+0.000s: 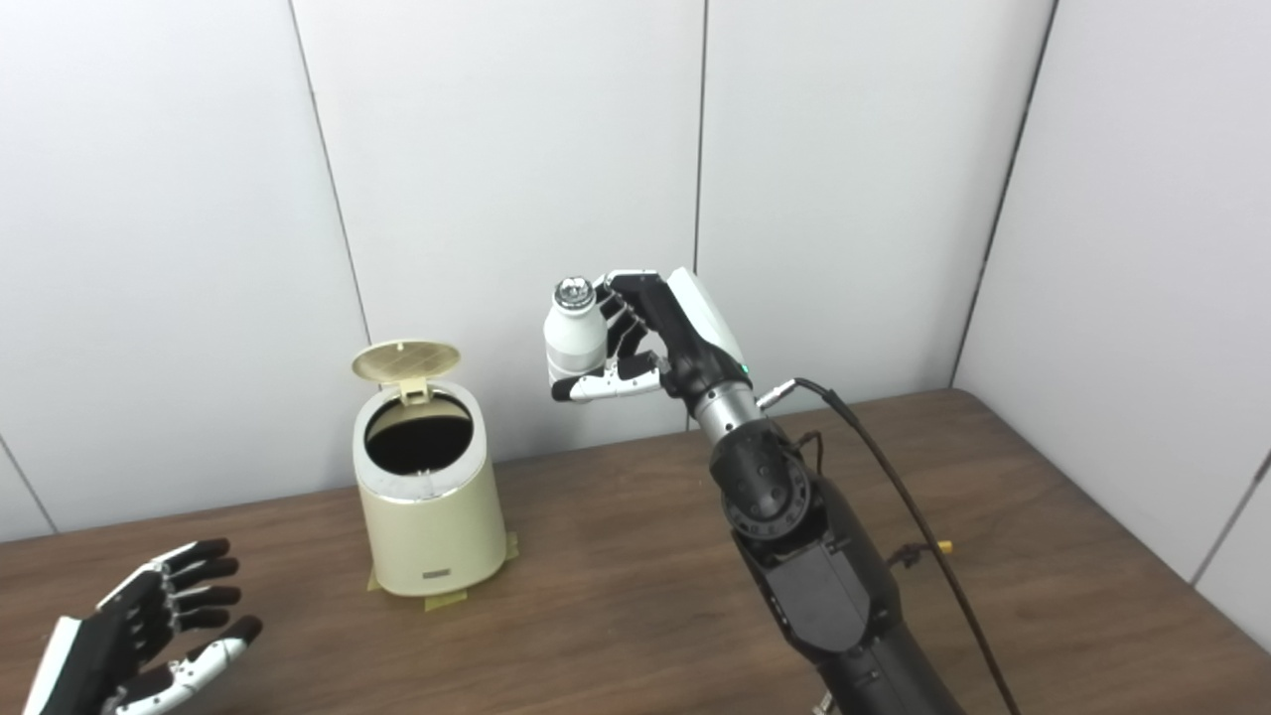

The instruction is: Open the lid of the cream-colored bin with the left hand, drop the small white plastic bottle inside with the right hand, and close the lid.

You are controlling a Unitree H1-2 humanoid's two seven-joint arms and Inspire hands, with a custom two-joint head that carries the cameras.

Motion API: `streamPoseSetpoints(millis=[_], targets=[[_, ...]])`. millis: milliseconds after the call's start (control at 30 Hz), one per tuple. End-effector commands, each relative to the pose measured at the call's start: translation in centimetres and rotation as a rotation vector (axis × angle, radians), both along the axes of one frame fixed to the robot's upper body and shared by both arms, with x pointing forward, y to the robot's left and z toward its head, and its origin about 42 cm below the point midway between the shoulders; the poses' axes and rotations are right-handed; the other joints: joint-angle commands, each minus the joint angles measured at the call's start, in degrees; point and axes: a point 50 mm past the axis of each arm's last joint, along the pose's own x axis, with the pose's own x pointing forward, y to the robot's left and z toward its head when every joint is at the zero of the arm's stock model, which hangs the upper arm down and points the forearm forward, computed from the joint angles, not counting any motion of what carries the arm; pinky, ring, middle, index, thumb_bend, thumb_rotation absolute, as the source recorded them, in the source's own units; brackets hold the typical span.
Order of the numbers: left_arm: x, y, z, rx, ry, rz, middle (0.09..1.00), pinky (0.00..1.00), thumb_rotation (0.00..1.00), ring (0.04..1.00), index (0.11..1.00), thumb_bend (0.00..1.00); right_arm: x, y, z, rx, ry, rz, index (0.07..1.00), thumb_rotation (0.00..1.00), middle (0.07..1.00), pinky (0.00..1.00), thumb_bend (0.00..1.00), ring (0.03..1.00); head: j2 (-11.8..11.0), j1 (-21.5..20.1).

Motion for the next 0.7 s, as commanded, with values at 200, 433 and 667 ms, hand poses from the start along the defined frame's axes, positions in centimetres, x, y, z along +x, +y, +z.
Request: streamPoseSetpoints(millis=[200, 433, 667], targets=[[0.9, -1.3, 1.2, -0.011, -0.084, -0.010, 0.728, 0.63, 0.04, 0.662, 0.767, 0.68, 1.2, 4.1, 3.3, 0.004, -0.081, 0.111, 0.506, 0.00, 0.443, 0.31, 0.53, 0.360, -0.25, 4.87], [1.2, -2.3, 0.8, -0.030, -0.090, -0.017, 0.725, 0.58, 0.06, 0.647, 0.769, 0.69, 2.3, 5.8, 2.6, 0.042, -0.045, 0.137, 0.500, 0.00, 0.450, 0.29, 0.53, 0.352, -0.38, 7.41], [1.3, -3.0, 0.7, -0.043, -0.084, -0.023, 0.734, 0.59, 0.08, 0.661, 0.772, 0.69, 3.6, 7.3, 2.2, 0.060, -0.028, 0.117, 0.506, 0.00, 0.472, 0.32, 0.52, 0.401, -0.37, 8.81]])
